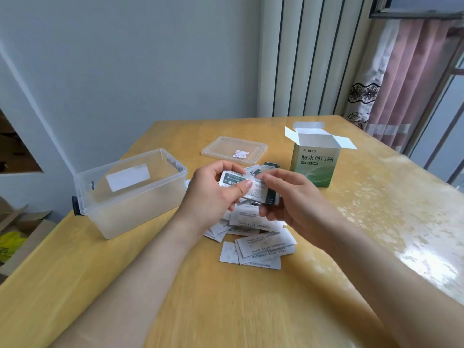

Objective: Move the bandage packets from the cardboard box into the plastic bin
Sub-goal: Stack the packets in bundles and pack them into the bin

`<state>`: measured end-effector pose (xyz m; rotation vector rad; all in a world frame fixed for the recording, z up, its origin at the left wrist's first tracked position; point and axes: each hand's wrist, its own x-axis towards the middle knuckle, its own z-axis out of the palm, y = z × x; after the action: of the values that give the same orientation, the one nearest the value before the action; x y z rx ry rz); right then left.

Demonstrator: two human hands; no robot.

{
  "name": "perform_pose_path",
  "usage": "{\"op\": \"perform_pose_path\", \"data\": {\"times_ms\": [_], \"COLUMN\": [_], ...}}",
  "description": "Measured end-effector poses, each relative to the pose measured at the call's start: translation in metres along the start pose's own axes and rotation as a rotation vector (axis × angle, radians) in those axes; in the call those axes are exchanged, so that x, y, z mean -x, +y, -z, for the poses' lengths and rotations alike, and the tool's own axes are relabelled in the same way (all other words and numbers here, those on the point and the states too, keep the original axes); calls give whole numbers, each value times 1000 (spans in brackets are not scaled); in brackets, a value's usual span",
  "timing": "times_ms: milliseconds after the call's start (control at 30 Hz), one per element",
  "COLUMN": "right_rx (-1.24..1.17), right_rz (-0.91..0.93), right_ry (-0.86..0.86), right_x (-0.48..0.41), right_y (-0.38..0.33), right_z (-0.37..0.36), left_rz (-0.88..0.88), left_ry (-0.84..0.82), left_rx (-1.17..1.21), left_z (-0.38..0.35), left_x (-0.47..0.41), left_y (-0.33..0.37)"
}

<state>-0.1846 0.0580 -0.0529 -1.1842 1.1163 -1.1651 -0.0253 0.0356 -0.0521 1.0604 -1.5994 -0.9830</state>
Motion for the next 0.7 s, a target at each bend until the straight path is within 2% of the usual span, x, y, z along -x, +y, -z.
{"op": "perform_pose_path", "data": {"times_ms": [100,233,400,500,633,700], "right_rx": [25,-172,-426,-493,-539,-577], "right_rz": [2,-107,-145,-163,-185,-183], "right_ry": [31,-28,-125,-159,-171,-173], "right_x": [3,5,6,8,6,5], "right_y": [7,10,5,3,3,3], "right_z": [-10,-18,-19,-21,-20,-18], "left_rz": [-11,-89,-364,-342,-201,-217], "left_ry": [-36,-18,21,19,-185,-139], "left_rx": [-65,-85,-61,-53,9,-25], "left_z": [-7,-6,-4,0,12,9], "left_x": [2,2,7,5,2,2], "left_y": [-3,-1,7,11,15,13]}}
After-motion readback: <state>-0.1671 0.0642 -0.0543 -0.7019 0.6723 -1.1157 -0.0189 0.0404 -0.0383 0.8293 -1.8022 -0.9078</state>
